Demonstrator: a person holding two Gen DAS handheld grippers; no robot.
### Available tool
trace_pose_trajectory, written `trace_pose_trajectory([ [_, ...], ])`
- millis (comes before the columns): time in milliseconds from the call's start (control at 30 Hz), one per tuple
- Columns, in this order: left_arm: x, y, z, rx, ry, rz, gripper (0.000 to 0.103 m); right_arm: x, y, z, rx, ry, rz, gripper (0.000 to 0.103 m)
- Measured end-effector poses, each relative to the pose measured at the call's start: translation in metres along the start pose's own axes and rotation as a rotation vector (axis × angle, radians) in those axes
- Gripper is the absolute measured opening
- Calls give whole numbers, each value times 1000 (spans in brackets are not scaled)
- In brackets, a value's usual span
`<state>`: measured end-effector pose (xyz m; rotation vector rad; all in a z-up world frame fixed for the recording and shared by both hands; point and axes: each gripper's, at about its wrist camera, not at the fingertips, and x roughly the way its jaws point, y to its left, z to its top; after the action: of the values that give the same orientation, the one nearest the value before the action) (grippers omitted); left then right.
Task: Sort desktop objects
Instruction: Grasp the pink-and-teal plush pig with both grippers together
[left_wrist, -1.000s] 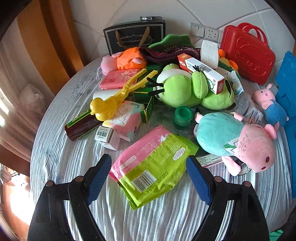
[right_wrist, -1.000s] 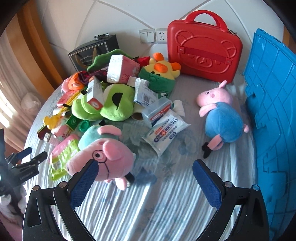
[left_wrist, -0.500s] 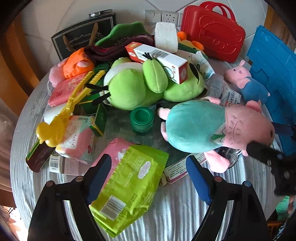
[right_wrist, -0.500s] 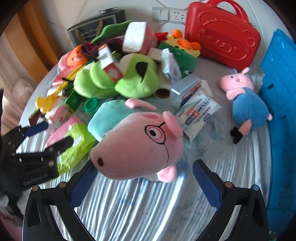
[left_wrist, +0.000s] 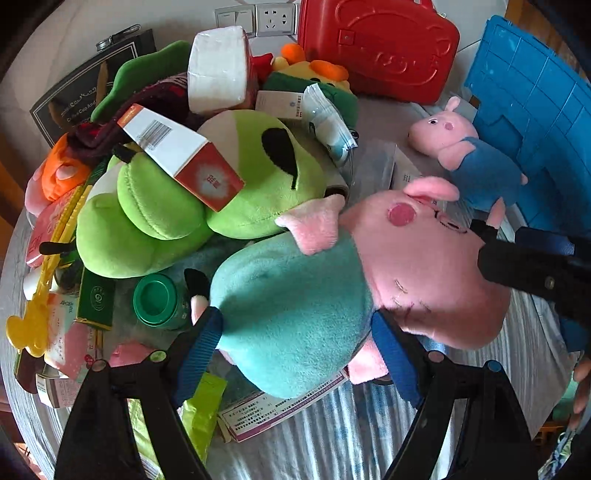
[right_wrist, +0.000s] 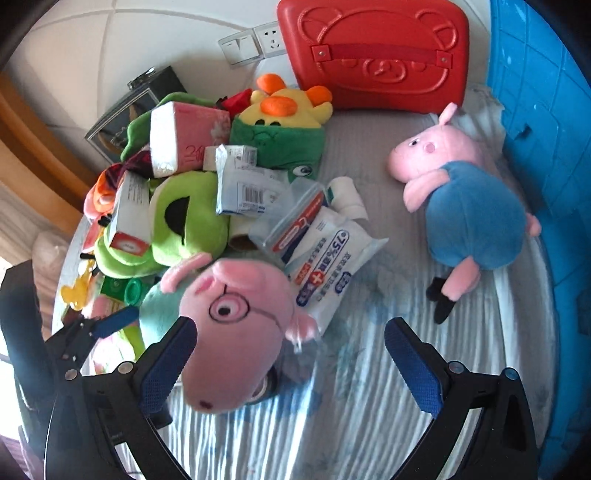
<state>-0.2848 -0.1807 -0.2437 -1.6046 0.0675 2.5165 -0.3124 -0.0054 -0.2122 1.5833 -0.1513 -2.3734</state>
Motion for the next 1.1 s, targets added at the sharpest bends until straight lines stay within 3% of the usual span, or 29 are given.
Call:
trace_pose_trajectory([
  [100, -3, 2, -5, 21, 3, 19, 83, 3, 10, -7, -26, 26, 19, 103],
  [267, -10, 24, -12, -58, -1, -10, 83, 12, 27, -8, -87, 33, 16, 103],
  [467, 10, 17, -9, -72, 23, -41, 85, 32, 32, -2, -119, 57, 19, 102],
  [800, 15, 21, -8, -84, 32, -29, 89, 38, 33, 16, -182, -6, 9, 98],
  [867, 19, 22, -7, -99, 40, -31, 92, 48, 35, 18, -209, 26, -9, 76],
  [900, 21, 23, -6, -109, 45, -29, 92, 53, 35, 18, -211, 44, 8, 71],
  [1033, 22, 23, -6, -110, 36, -21, 89, 55, 38, 14, -221, 37, 2, 66],
  [1100, 15, 21, -8, -95, 22, -11, 78, 52, 39, 12, -232, 32, -1, 63],
])
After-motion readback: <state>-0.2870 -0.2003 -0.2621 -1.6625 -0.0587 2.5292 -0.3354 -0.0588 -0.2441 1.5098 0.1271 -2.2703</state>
